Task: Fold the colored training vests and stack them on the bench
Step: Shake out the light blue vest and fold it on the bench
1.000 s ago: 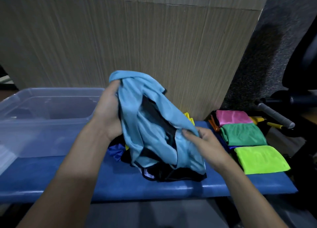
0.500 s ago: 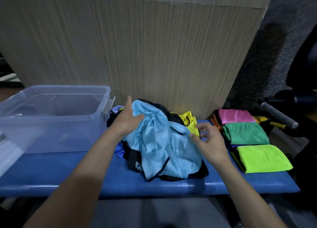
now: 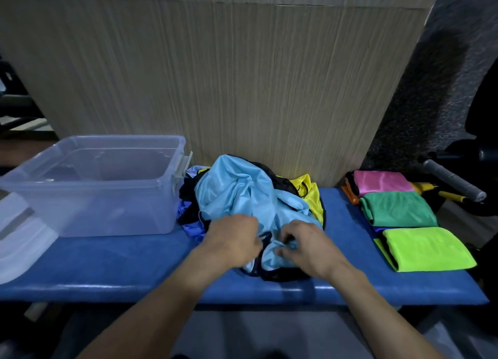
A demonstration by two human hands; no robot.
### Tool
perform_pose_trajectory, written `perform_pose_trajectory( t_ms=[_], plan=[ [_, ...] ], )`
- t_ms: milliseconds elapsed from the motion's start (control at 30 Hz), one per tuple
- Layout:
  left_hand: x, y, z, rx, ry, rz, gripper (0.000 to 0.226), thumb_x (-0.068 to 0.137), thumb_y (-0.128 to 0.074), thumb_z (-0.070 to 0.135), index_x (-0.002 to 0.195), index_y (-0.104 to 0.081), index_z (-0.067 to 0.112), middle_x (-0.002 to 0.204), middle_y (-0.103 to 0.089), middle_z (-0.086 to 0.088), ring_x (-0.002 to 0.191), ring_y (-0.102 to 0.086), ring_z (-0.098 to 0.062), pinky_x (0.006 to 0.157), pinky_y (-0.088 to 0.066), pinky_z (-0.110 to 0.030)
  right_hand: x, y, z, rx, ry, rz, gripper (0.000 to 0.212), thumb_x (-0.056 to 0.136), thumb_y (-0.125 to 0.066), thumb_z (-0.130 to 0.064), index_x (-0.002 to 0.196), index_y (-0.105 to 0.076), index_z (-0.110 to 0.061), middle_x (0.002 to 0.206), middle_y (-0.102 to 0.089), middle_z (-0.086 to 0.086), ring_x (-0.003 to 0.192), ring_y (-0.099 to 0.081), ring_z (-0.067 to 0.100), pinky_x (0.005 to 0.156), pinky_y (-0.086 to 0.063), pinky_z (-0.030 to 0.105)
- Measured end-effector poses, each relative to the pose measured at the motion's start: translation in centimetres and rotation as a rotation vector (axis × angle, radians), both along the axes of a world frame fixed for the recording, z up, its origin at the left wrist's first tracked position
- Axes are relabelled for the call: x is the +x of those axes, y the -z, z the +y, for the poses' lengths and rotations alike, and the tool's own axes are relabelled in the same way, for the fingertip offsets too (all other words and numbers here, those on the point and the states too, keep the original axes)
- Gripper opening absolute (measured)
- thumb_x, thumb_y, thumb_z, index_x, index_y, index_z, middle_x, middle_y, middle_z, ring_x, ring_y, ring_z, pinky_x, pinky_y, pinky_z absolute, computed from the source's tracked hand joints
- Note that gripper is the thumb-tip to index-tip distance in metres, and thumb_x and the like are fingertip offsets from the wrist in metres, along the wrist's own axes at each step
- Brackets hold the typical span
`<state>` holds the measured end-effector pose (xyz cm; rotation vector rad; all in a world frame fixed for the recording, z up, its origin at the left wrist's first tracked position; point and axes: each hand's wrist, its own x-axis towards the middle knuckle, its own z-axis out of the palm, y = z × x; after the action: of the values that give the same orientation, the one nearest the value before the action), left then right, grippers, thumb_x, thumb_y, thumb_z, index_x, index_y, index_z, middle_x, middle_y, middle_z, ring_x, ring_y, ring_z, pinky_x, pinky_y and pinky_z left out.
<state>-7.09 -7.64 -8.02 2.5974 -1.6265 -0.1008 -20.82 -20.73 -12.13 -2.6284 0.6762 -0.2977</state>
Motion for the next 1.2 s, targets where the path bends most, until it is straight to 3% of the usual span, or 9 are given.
perform_pose_trajectory(
  t_ms=[100,200,333,500,767,933,1000,1100,1200],
  plan=[
    [2.7,-1.9,0.8,-0.439,-0.098,0.694,0.023,0.096,-0.059,0.033,0.076,-0.054,0.021,0.08,-0.064,-0.004,0.075,-0.062,-0.02,0.081,-0.058,-0.048,-1.3,-1.3,-1.3,0.153,0.061,-0.251,0.023,0.086,-0.076,-0.041,0.076,-0.062,-0.027,0.077,-0.066,-0.007,0.075,-0.06,0.013,0.071,-0.048,0.033],
    [3.1,-6.0,2.4,-0.888,-0.107,1.382,0.01,0.097,-0.055,0.015,0.094,-0.058,0.006,0.094,-0.066,-0.018,0.086,-0.066,-0.029,0.084,-0.061,-0.047,-2.4,-3.1,-1.9,0.287,0.081,-0.578,0.028,0.09,-0.073,-0.038,0.074,-0.062,-0.018,0.07,-0.063,-0.003,0.069,-0.058,0.018,0.068,-0.046,0.036],
    [2.3,-10.9,5.1,-1.155,0.106,1.798,0.021,0.079,-0.06,0.02,0.096,-0.057,0.009,0.087,-0.061,-0.008,0.085,-0.063,-0.022,0.075,-0.058,-0.029,-3.2,-5.8,-1.9,0.549,0.11,-1.037,0.027,0.099,-0.063,-0.012,0.072,-0.059,-0.017,0.071,-0.053,-0.001,0.073,-0.046,0.01,0.067,-0.036,0.026],
    [2.3,-11.9,5.4,-1.234,0.105,1.694,0.012,0.093,-0.051,0.016,0.084,-0.059,0.014,0.073,-0.064,-0.001,0.068,-0.064,-0.013,0.061,-0.055,-0.023,-2.9,-4.3,-4.2,0.477,0.344,-1.057,0.026,0.097,-0.066,-0.016,0.072,-0.067,-0.022,0.068,-0.061,-0.011,0.069,-0.049,0.004,0.07,-0.039,0.031],
    [5.5,-10.1,3.6,-1.351,0.1,1.393,0.029,0.097,-0.049,0.01,0.123,-0.061,0.009,0.111,-0.062,-0.008,0.103,-0.058,-0.021,0.093,-0.047,-0.035,-2.3,-3.8,-4.9,0.281,0.41,-1.067,0.02,0.103,-0.058,-0.024,0.084,-0.066,-0.021,0.069,-0.061,-0.013,0.068,-0.053,0.004,0.067,-0.043,0.028],
    [5.5,-6.4,1.5,-1.164,-0.296,1.11,0.041,0.094,-0.054,0.008,0.118,-0.069,0.038,0.137,-0.061,0.001,0.131,-0.054,-0.026,0.113,-0.042,-0.053,-1.8,-2.8,-4.9,0.564,0.573,-0.822,0.013,0.101,-0.058,-0.033,0.1,-0.065,-0.021,0.092,-0.065,-0.004,0.092,-0.065,0.015,0.08,-0.045,0.034],
    [5.4,-5.7,1.0,-1.149,-0.323,1.103,0.039,0.096,-0.054,0.005,0.116,-0.068,0.036,0.133,-0.063,0.0,0.127,-0.057,-0.026,0.11,-0.045,-0.051,-2.1,-2.8,-4.5,0.628,0.535,-0.623,0.051,0.094,-0.068,-0.045,0.138,-0.053,-0.021,0.122,-0.059,-0.006,0.117,-0.058,0.017,0.096,-0.045,0.034],
    [5.1,-5.5,0.8,-1.151,-0.305,1.059,0.033,0.094,-0.057,0.011,0.106,-0.068,0.04,0.126,-0.066,-0.005,0.118,-0.062,-0.03,0.104,-0.05,-0.054,-2.8,-2.1,-4.0,0.43,0.474,-0.221,0.105,0.082,-0.084,-0.036,0.161,-0.015,-0.026,0.145,-0.049,0.001,0.134,-0.048,0.021,0.109,-0.042,0.038],
    [4.4,-5.9,1.0,-1.201,-0.243,1.033,0.024,0.098,-0.06,0.013,0.104,-0.067,0.035,0.118,-0.067,-0.013,0.101,-0.063,-0.023,0.099,-0.05,-0.055,-3.1,-1.7,-4.3,0.189,0.525,-0.031,0.082,0.091,-0.068,-0.015,0.158,-0.024,-0.026,0.136,-0.061,0.016,0.122,-0.058,0.037,0.098,-0.048,0.04]
  ],
)
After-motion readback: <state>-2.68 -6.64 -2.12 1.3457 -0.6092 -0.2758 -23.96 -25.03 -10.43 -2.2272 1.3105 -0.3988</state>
